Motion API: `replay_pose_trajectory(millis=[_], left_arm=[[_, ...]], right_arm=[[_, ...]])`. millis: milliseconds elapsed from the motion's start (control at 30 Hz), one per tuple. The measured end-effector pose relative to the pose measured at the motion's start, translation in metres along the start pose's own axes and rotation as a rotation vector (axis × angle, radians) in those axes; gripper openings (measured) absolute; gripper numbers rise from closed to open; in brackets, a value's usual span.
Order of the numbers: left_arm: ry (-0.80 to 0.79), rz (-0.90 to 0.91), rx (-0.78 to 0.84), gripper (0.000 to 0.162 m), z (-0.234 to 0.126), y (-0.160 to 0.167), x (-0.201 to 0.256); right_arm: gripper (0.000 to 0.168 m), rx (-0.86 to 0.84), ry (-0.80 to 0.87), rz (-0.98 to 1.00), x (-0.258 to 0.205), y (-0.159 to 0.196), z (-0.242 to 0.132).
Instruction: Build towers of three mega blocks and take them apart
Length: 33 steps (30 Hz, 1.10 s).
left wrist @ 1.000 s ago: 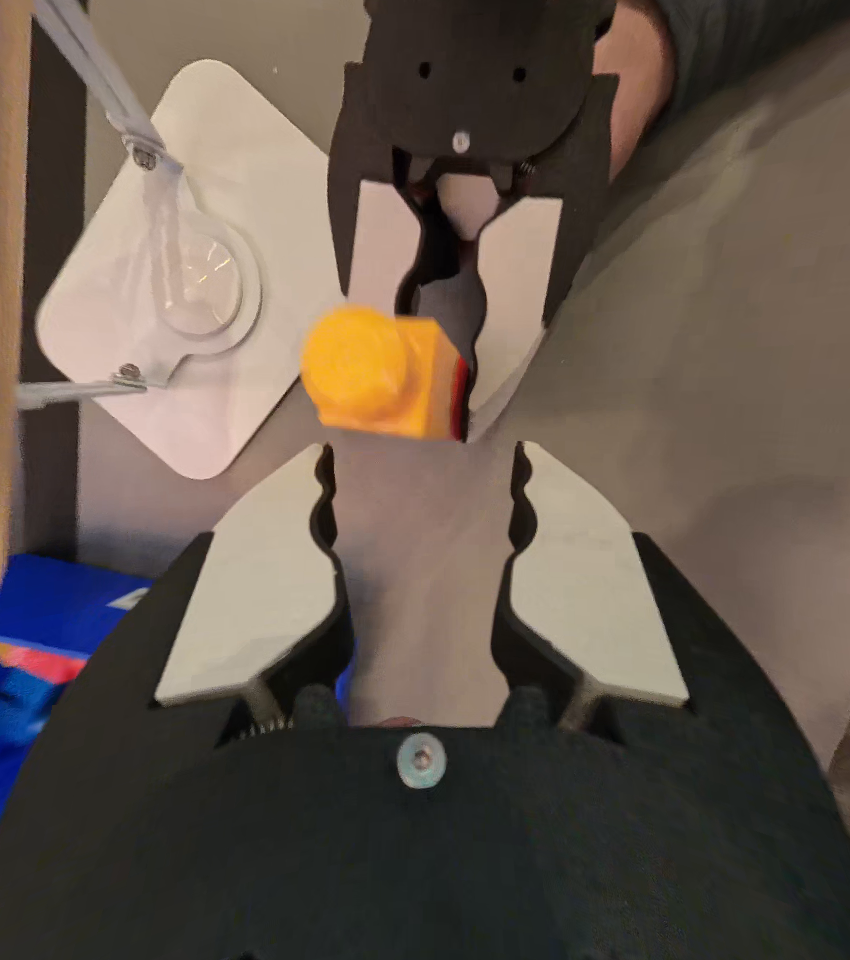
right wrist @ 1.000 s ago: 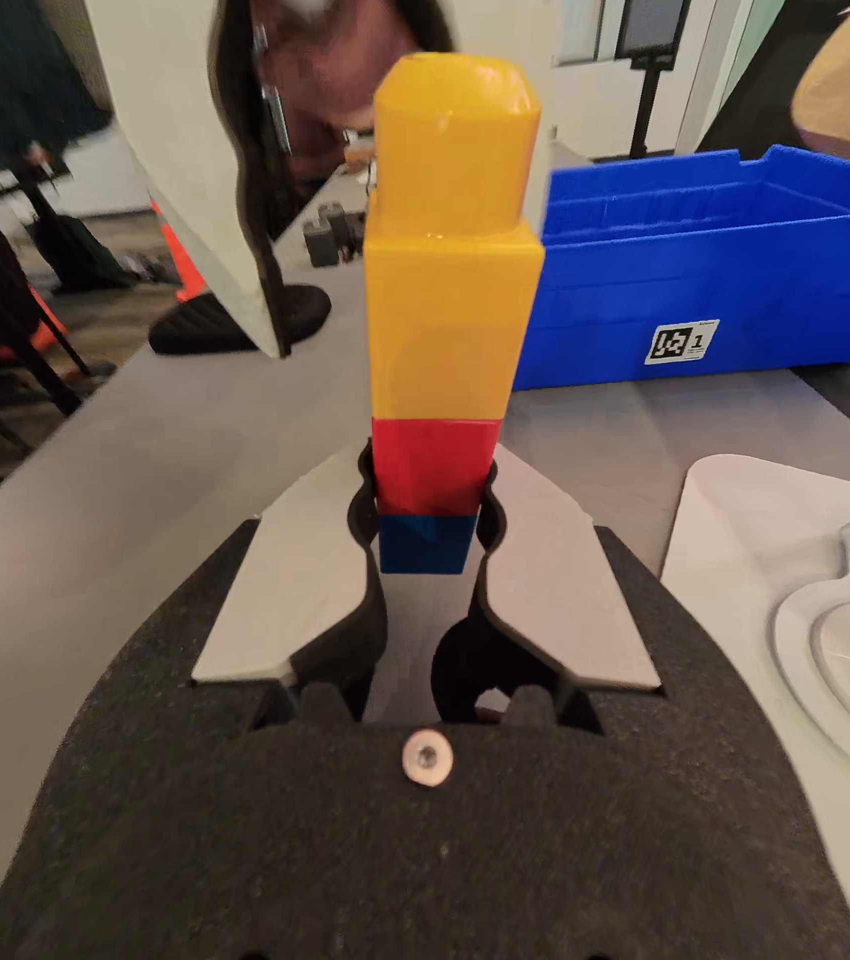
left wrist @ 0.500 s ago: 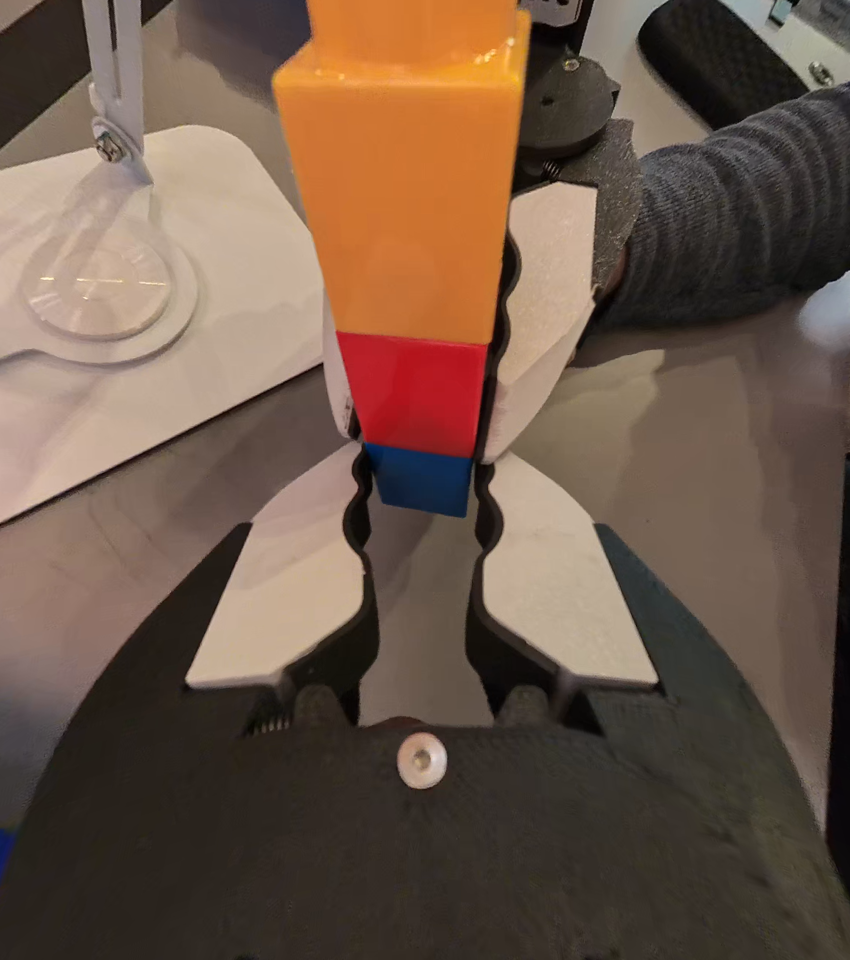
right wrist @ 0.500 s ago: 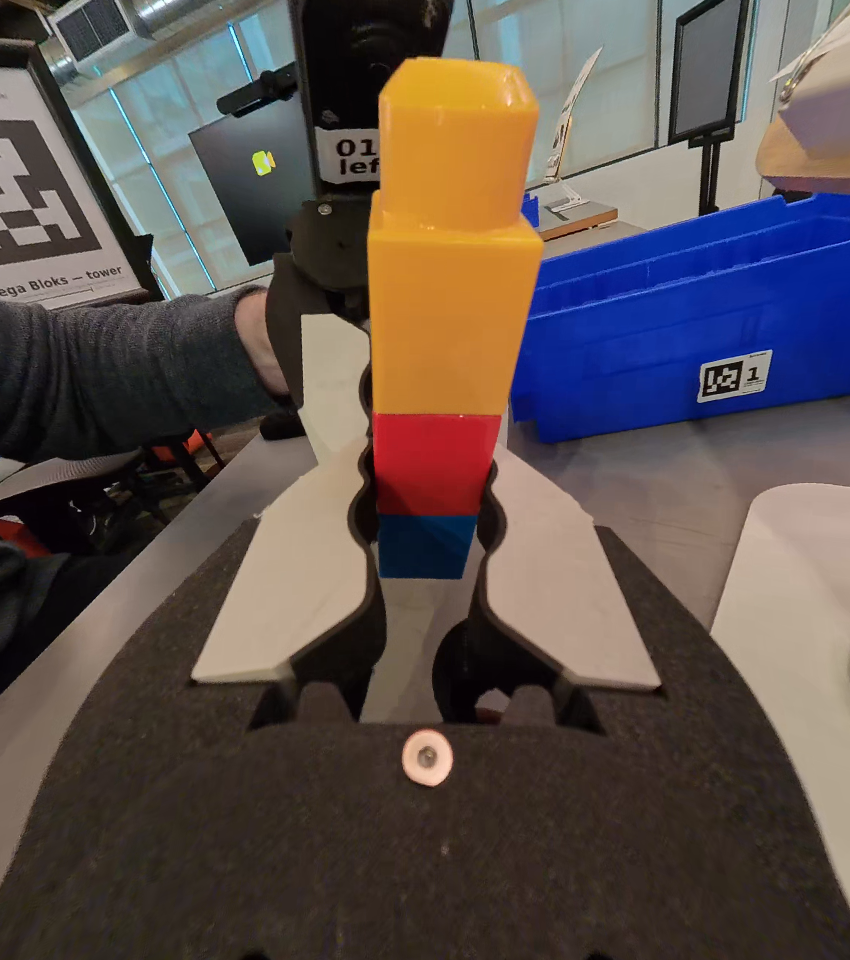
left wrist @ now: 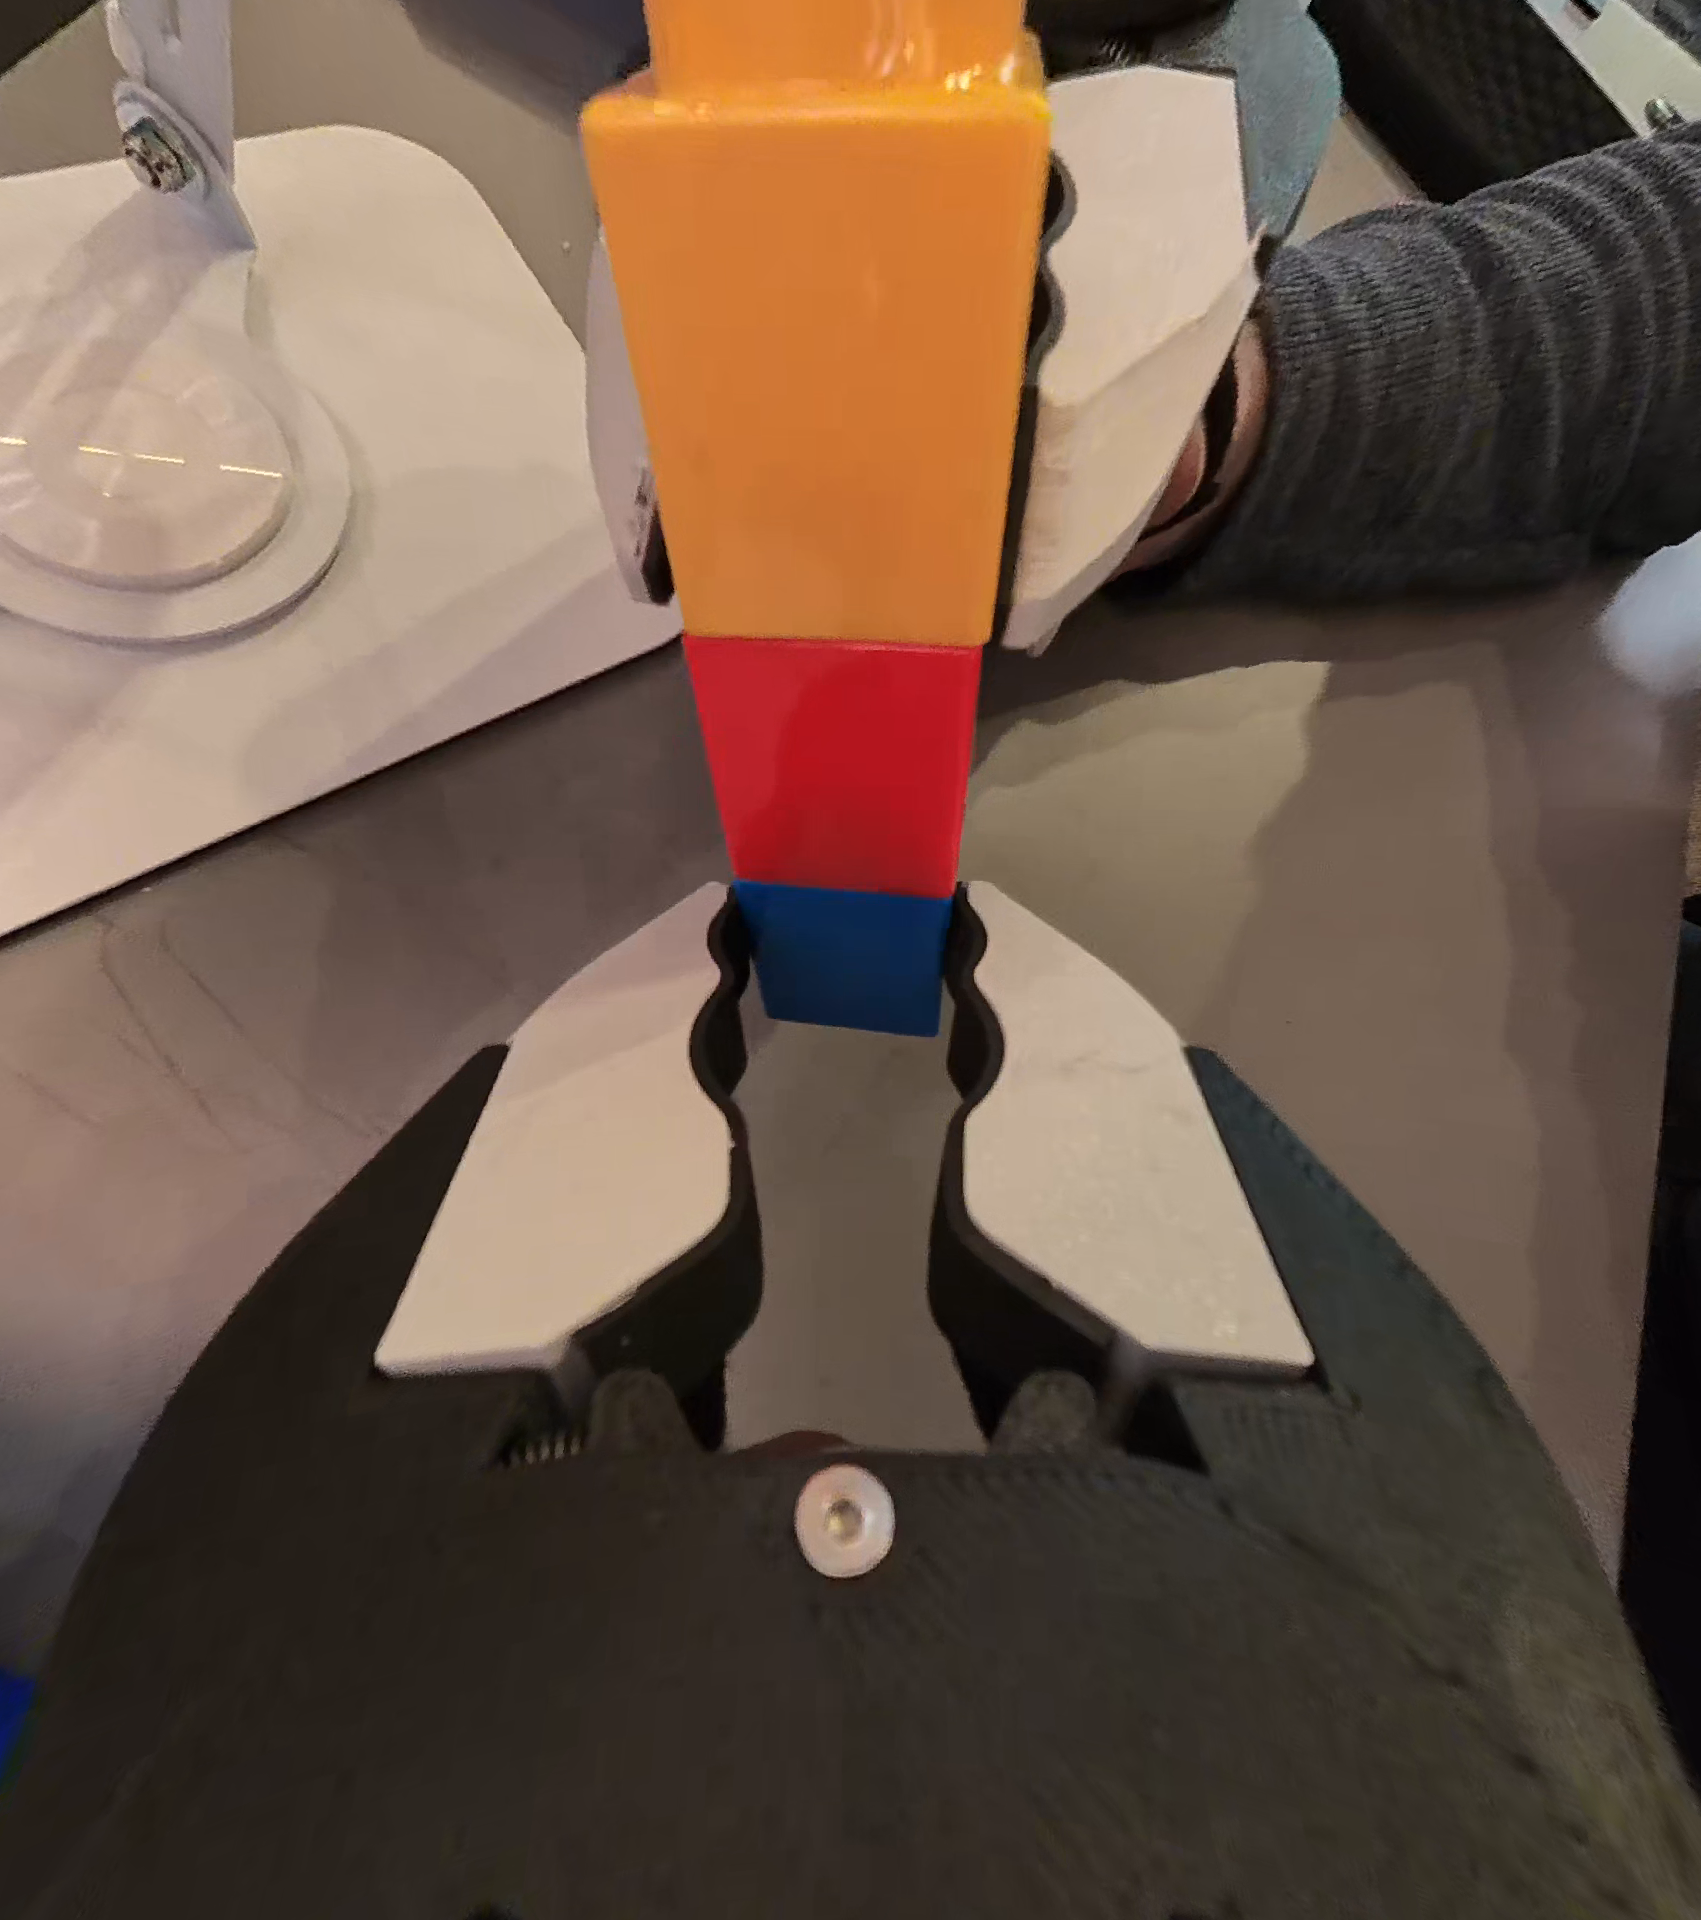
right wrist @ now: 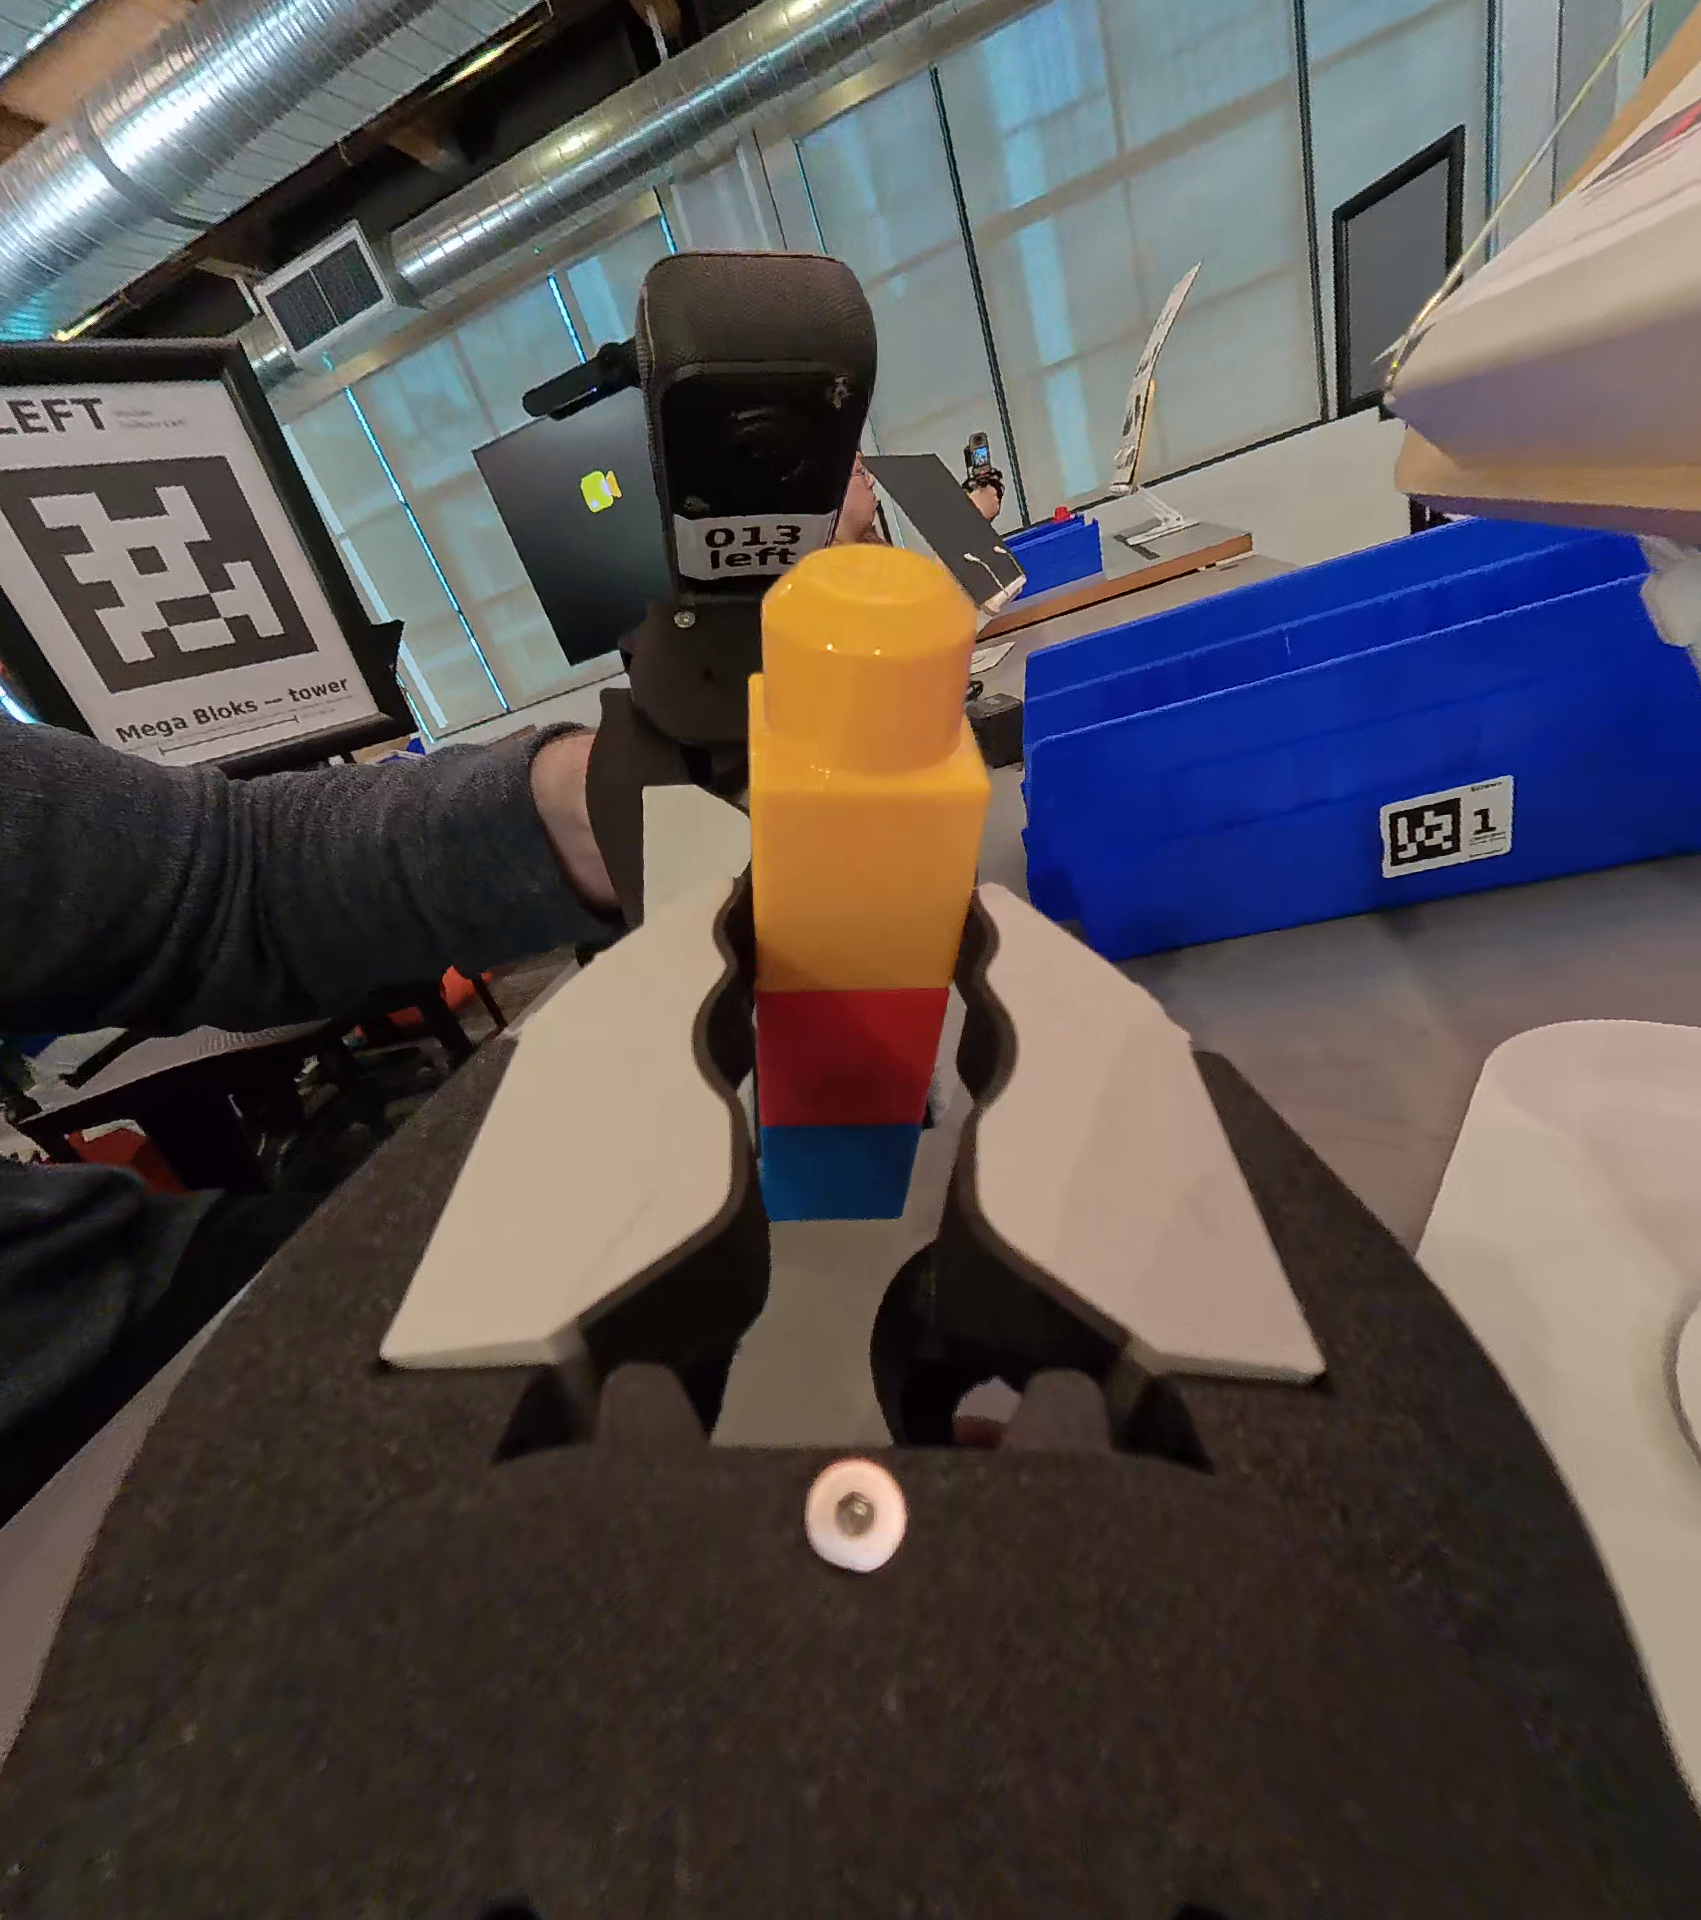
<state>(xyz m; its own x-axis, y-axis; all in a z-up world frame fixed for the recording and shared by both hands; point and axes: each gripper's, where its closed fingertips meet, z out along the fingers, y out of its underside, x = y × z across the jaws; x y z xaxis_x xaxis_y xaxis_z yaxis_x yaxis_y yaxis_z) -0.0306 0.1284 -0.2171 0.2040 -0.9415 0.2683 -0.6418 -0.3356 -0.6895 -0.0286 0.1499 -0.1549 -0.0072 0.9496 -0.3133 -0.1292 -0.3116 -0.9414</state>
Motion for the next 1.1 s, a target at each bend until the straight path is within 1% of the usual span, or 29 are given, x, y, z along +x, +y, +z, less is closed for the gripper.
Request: replay_pose_trajectory(millis=[100,200,400,500,800,833,933,967,1033,1100], left_arm=[[-0.015,0.005,-0.009,0.035,0.002,0.000,-0.001],[-0.025,0.011,-0.022,0.035,0.002,0.001,-0.001],[-0.015,0.021,-0.002,0.035,0.000,-0.001,0.001],[-0.016,0.045,-0.019,0.035,-0.001,-0.002,0.003],[0.005,0.064,-0.017,0.035,0.000,-0.004,0.008],[0.035,0.056,0.002,0.035,-0.001,-0.007,0.012],[0.140,0.049,0.108,0.050,-0.012,-0.021,0.026],[0.154,0.048,0.138,0.051,-0.016,-0.025,0.026],[0.179,0.044,0.202,0.048,-0.023,-0.031,0.026],[0.189,0.026,0.232,0.043,-0.024,-0.031,0.023]], right_arm=[[0.036,-0.021,0.018,-0.042,-0.002,0.000,0.001],[0.036,-0.020,0.018,-0.037,-0.001,0.001,0.001],[0.036,-0.019,0.011,-0.047,-0.004,-0.003,0.002],[0.038,-0.021,-0.005,-0.056,-0.007,-0.008,0.000],[0.036,-0.077,-0.012,-0.089,-0.013,-0.009,0.000],[0.036,-0.077,-0.018,-0.095,-0.015,-0.013,0.000],[0.036,-0.078,-0.013,-0.135,-0.022,-0.029,-0.004],[0.036,-0.073,-0.002,-0.153,-0.024,-0.038,-0.007],[0.036,-0.051,0.019,-0.185,-0.030,-0.061,-0.017],[0.036,-0.031,0.069,-0.237,-0.035,-0.087,-0.033]])
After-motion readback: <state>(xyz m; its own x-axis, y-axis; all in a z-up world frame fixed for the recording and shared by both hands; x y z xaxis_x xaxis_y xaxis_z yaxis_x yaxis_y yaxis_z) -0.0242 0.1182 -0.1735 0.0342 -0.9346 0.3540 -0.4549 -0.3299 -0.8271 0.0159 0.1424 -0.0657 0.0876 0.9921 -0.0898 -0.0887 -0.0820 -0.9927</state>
